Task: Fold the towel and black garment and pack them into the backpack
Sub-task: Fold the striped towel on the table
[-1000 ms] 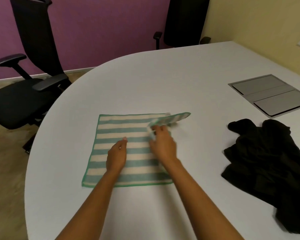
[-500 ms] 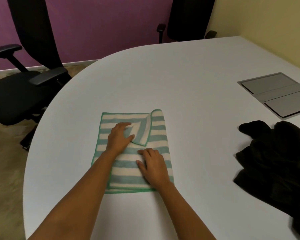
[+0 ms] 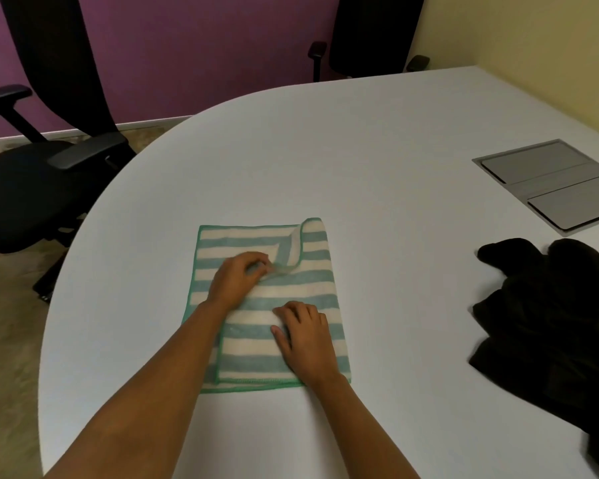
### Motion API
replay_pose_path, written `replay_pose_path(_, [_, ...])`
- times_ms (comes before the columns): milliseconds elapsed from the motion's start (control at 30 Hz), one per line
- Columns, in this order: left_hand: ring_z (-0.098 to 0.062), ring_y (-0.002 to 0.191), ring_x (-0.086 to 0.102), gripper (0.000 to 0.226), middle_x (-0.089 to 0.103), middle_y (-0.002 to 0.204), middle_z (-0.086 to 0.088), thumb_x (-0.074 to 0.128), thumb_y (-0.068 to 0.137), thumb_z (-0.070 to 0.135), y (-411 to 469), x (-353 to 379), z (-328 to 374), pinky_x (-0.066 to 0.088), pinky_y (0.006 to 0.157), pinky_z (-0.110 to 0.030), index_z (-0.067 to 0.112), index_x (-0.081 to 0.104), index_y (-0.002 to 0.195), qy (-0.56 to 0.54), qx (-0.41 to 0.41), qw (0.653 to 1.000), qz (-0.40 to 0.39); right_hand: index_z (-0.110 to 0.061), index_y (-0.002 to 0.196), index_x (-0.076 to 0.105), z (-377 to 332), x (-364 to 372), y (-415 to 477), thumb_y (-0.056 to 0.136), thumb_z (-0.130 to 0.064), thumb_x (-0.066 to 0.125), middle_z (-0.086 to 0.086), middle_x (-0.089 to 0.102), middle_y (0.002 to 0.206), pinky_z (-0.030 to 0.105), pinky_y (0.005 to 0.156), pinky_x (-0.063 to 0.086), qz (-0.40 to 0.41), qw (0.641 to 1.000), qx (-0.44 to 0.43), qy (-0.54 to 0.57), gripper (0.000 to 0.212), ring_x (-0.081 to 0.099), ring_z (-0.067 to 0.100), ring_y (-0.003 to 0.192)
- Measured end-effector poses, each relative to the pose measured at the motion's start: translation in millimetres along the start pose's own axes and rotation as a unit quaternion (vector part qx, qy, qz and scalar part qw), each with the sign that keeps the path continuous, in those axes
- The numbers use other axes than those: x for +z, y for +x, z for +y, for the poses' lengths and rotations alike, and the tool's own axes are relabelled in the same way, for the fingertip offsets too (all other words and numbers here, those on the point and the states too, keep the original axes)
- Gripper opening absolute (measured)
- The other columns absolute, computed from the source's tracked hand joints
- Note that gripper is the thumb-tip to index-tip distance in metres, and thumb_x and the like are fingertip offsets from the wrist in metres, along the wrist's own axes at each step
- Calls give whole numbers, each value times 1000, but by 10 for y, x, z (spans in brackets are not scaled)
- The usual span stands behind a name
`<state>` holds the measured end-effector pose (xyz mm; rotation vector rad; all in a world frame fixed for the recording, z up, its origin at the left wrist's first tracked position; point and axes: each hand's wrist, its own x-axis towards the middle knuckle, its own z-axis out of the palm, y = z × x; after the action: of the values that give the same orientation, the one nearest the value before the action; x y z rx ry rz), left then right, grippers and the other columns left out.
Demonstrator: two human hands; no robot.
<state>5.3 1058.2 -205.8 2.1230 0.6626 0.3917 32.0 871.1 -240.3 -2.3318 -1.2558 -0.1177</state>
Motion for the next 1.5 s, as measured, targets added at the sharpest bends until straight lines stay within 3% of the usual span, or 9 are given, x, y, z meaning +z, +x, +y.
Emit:
replay_pose_path(100, [-15, 82, 59, 14, 68, 94, -8, 62, 89, 17, 110, -161, 146, 45, 70, -21, 10, 66, 100, -140, -105, 960, 218, -26, 107, 60, -22, -13, 10, 90, -41, 45, -5, 62, 103, 28, 76, 48, 8, 1000, -21, -2, 27, 58, 15, 90])
replay_pose_path(167, [-17, 85, 58, 22, 65, 97, -8, 59, 91, 17, 202, -300, 136, 41, 70, -16, 7, 62, 110, -149, -156, 939, 269, -26, 106, 61, -53, 6, 11, 90, -40, 45, -6, 62, 103, 27, 76, 47, 2, 999, -37, -7, 27, 58, 14, 90])
replay_pose_path(300, [-24, 96, 60, 34, 63, 110, -12, 59, 90, 13, 229, -423, -52, 49, 90, -30, 10, 53, 123, -118, -223, 945, 206, -25, 104, 62, -132, 49, 8, 88, -41, 45, -5, 62, 102, 28, 76, 47, 0, 1000, -28, -9, 28, 59, 15, 90])
replay_pose_path(667, [-31, 116, 53, 32, 58, 127, -12, 54, 91, 11, -713, -397, -241, 43, 99, -40, 13, 60, 123, 97, -175, 972, 124, -28, 111, 60, -749, 117, -434, 76, -71, 39, -5, 61, 107, 27, 76, 48, -65, 989, -127, -28, 59, 58, 14, 92])
replay_pose_path(933, [-30, 88, 63, 43, 71, 93, -12, 33, 100, 38, -1145, -346, -74, 35, 76, -34, 14, 70, 101, 340, -154, 920, 115, -18, 69, 62, -374, -201, -460, 89, -56, 38, -3, 60, 78, 36, 73, 42, -103, 990, -97, 22, 50, 58, 19, 80])
replay_pose_path(1100, [-31, 90, 63, 41, 69, 95, -13, 36, 99, 39, -1183, -290, 93, 40, 77, -33, 12, 67, 101, 292, -194, 928, 121, -9, 51, 64, 328, -543, -384, 91, -61, 28, 5, 59, 55, 36, 61, 48, -79, 994, -43, -54, 74, 59, 26, 59])
replay_pose_path(1167, [-32, 95, 62, 33, 68, 101, -14, 43, 97, 36, -1156, -252, 159, 44, 78, -34, 11, 65, 104, 220, -223, 940, 132, -9, 52, 65, 541, -677, -389, 87, -54, 35, 6, 60, 56, 36, 59, 48, -57, 991, 19, -115, 64, 60, 28, 57])
replay_pose_path(1300, [-33, 112, 55, 39, 59, 121, -16, 55, 93, 34, -1041, -154, 261, 46, 87, -39, 10, 57, 124, 104, -280, 946, 125, -8, 90, 66, 671, -791, -496, 87, -38, 61, 11, 61, 97, 38, 75, 41, -22, 978, 186, -89, 31, 55, 31, 90])
replay_pose_path(1500, [-36, 112, 56, 49, 60, 121, -20, 59, 90, 36, -750, -110, 267, 46, 90, -39, -2, 58, 120, 29, -340, 935, 96, -12, 114, 62, 581, -728, -635, 84, -66, 42, 10, 58, 119, 39, 86, 45, -33, 984, 169, -51, 65, 52, 30, 103])
